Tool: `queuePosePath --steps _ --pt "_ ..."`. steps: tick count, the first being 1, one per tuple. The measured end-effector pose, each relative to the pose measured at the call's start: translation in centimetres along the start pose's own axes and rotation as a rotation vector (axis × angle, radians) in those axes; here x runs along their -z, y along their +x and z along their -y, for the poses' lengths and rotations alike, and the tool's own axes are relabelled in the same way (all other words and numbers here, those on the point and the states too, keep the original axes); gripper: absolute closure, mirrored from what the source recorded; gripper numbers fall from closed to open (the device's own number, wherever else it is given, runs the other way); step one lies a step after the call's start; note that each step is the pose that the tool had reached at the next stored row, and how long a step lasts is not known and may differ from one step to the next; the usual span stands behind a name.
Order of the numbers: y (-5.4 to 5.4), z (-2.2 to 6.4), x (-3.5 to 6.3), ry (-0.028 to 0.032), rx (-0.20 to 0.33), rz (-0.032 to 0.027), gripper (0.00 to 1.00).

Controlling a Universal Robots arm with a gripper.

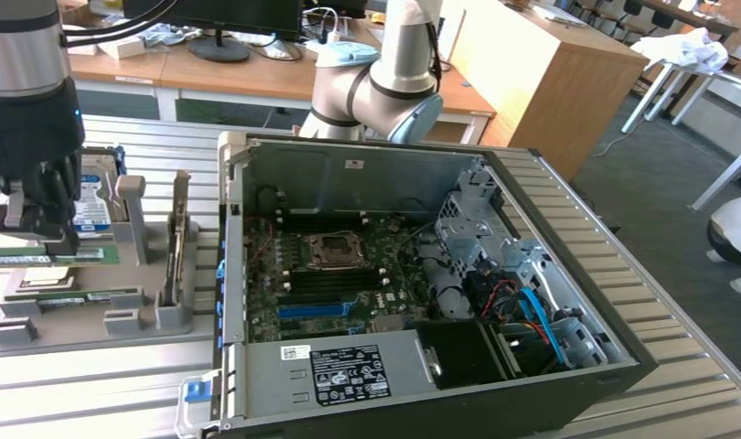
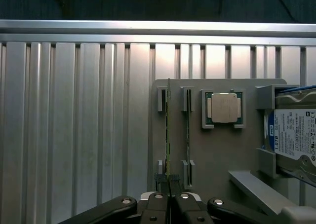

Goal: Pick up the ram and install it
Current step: 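Pick up the ram and move it above insertion slot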

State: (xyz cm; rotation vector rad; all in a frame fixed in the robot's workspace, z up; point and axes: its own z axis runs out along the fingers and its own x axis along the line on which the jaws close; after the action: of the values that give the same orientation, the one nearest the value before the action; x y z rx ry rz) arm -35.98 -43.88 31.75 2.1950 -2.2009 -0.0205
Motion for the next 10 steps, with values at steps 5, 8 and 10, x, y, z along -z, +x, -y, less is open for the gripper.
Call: queuePosePath --steps 5,8,10 --pt "0.00 0.00 0.13 0.0000 0.000 0.0000 0.88" --pt "0.01 -0.01 0.20 -0.0002 0.000 -0.0001 0.88" --pt "0.01 -0.01 0.35 -0.0003 0.000 -0.0002 0.88"
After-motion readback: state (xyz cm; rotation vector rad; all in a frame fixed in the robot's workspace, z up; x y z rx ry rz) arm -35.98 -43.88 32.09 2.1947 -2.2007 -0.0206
